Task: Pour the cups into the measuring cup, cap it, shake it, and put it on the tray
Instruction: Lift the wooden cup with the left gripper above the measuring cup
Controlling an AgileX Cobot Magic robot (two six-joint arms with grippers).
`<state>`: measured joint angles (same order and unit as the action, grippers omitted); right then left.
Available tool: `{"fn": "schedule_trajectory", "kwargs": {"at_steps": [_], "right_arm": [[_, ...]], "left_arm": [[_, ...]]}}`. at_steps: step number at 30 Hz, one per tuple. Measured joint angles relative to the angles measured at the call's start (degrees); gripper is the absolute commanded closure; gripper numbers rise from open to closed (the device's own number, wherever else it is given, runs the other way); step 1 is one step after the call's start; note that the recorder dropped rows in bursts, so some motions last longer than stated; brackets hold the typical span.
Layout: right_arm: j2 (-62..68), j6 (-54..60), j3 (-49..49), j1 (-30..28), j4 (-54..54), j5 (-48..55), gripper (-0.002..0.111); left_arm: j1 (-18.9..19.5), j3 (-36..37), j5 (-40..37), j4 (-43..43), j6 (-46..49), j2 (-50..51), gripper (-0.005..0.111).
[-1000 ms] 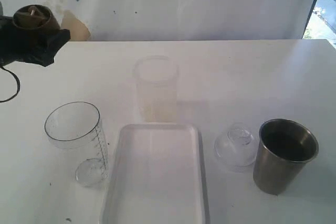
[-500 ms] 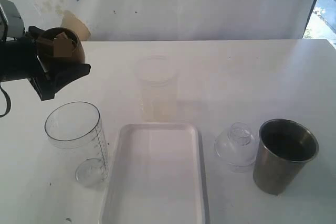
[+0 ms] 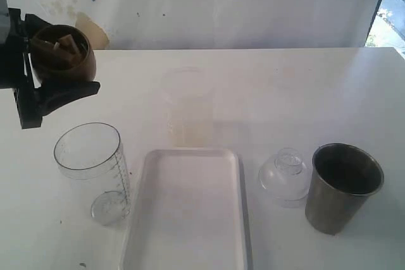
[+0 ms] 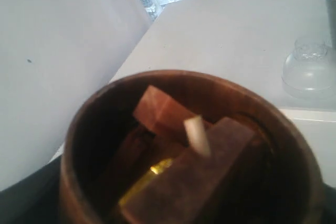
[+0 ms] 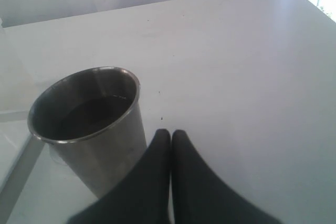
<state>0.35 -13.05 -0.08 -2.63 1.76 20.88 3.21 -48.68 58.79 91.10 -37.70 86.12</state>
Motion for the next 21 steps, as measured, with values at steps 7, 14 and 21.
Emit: {"fn": "schedule_trajectory", "kwargs": {"at_steps": [7, 14, 21], "right_arm": [[0.0, 0.0, 0.0, 0.0, 0.0, 0.0, 0.108], [0.0, 0.0, 0.0, 0.0, 0.0, 0.0, 0.108], [0.0, 0.0, 0.0, 0.0, 0.0, 0.0, 0.108]], "left_arm": [[0.0, 0.0, 0.0, 6.0, -6.4, -1.5, 0.107], [1.8, 0.0, -0.2, 9.1, -8.4, -1.5, 0.107], [10.9, 0.0, 3.7, 7.8, -9.8, -1.5, 0.107]]}}
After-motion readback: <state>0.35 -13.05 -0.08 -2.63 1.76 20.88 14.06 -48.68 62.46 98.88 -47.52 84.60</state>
